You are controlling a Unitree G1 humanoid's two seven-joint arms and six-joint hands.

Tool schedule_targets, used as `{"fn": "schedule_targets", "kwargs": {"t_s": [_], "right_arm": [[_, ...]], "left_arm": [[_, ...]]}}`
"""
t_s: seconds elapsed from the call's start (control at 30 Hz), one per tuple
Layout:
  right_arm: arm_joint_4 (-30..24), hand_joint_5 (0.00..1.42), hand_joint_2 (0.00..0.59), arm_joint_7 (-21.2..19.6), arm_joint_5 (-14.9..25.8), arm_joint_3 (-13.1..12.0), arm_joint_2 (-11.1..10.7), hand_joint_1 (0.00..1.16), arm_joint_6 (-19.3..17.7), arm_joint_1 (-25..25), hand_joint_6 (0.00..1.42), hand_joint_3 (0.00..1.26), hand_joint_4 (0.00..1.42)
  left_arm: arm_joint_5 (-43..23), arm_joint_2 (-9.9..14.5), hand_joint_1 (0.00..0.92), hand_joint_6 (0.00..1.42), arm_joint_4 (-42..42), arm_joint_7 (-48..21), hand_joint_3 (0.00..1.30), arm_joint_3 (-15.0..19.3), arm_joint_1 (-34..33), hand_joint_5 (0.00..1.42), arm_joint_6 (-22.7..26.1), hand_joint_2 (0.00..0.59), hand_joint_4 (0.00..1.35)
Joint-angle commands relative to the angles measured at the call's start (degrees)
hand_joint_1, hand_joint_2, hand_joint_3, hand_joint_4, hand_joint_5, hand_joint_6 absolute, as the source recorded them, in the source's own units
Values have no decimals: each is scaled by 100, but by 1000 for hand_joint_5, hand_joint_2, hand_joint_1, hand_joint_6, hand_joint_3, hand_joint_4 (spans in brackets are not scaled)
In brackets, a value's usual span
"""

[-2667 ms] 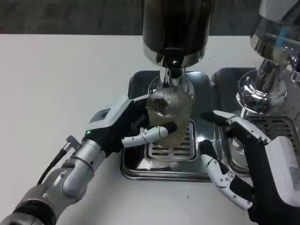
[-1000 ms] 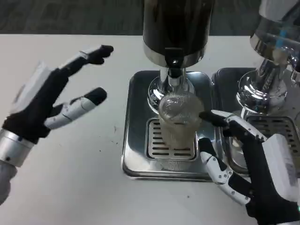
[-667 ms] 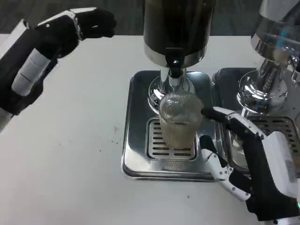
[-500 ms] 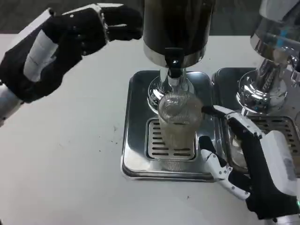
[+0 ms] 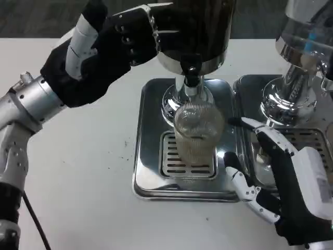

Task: Grasp the cup under the faucet to collect the drink, then remove the cup.

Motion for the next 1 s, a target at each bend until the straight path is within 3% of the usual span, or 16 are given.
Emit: {"fn": "schedule_targets", "kwargs": {"t_s": [0.03,0.57,1.0], "right_arm": [[67,247,406,-107,31,-26,36,397,16,57,283,326,267],[167,247,414,-126,53,-12,102,378,-14,43,281,313,257],[175,243,414,-146,68,10,117,371,-48,104,268,313,257]], "left_arm": [[177,-158,0,154,142,24,299,139,-159,257,-82,65,220],[610,-650,0,124,803,-195,244,93,-432,229,-47,64,166],[1068,-720,0,119,1279,-310,223,62,-577,216,-357,63,153]]}}
